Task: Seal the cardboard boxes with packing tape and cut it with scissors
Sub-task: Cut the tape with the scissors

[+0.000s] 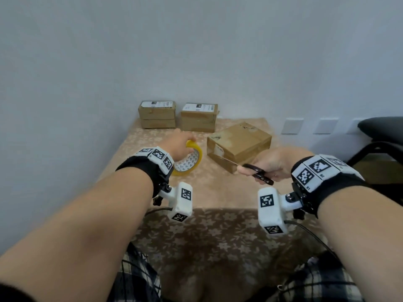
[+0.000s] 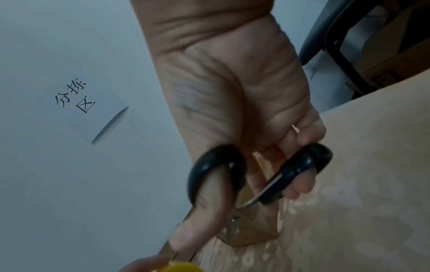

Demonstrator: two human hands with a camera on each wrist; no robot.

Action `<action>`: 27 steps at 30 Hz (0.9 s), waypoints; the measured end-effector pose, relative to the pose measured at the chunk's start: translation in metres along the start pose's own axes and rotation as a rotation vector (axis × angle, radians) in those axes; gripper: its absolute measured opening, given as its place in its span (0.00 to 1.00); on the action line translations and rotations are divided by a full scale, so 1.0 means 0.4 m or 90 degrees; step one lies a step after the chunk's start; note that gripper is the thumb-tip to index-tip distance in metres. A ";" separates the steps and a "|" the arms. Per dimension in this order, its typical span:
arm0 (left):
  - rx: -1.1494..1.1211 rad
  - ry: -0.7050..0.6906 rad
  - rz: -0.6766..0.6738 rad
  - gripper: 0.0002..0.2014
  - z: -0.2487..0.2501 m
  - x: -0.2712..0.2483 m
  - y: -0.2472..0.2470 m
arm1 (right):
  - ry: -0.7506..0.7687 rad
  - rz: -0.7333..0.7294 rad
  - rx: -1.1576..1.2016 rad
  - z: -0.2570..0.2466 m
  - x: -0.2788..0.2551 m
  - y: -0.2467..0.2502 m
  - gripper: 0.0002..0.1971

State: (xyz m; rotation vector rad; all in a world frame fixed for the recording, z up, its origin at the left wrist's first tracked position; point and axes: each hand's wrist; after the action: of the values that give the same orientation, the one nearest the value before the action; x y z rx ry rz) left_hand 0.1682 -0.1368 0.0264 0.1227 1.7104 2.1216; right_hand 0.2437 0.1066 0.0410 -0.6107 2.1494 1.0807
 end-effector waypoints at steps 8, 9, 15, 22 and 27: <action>-0.016 -0.021 -0.026 0.15 -0.008 0.033 0.010 | 0.010 -0.012 0.145 -0.063 0.049 -0.027 0.32; -0.016 -0.022 -0.025 0.13 -0.004 0.038 0.013 | 0.009 -0.004 0.158 -0.069 0.058 -0.028 0.30; 0.007 -0.003 0.005 0.11 0.032 0.081 0.022 | -0.024 -0.004 0.142 -0.106 0.084 -0.022 0.30; -0.085 0.103 -0.059 0.12 0.049 0.125 0.039 | 0.004 -0.001 0.131 -0.108 0.101 -0.006 0.34; -0.127 0.134 -0.169 0.16 0.041 0.125 0.041 | 0.026 0.006 0.110 -0.101 0.104 -0.003 0.26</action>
State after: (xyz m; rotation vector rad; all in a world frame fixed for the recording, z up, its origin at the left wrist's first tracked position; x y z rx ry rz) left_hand 0.1236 -0.1062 0.0369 -0.3763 1.5130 2.1453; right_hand 0.2022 0.0679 0.0285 -0.5473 2.2541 0.8826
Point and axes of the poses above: each hand's wrist, its own x-axis towards the middle knuckle, its own y-axis out of the back of the hand, z = x × y, and after that the axes turned 9 degrees about -z, right-handed
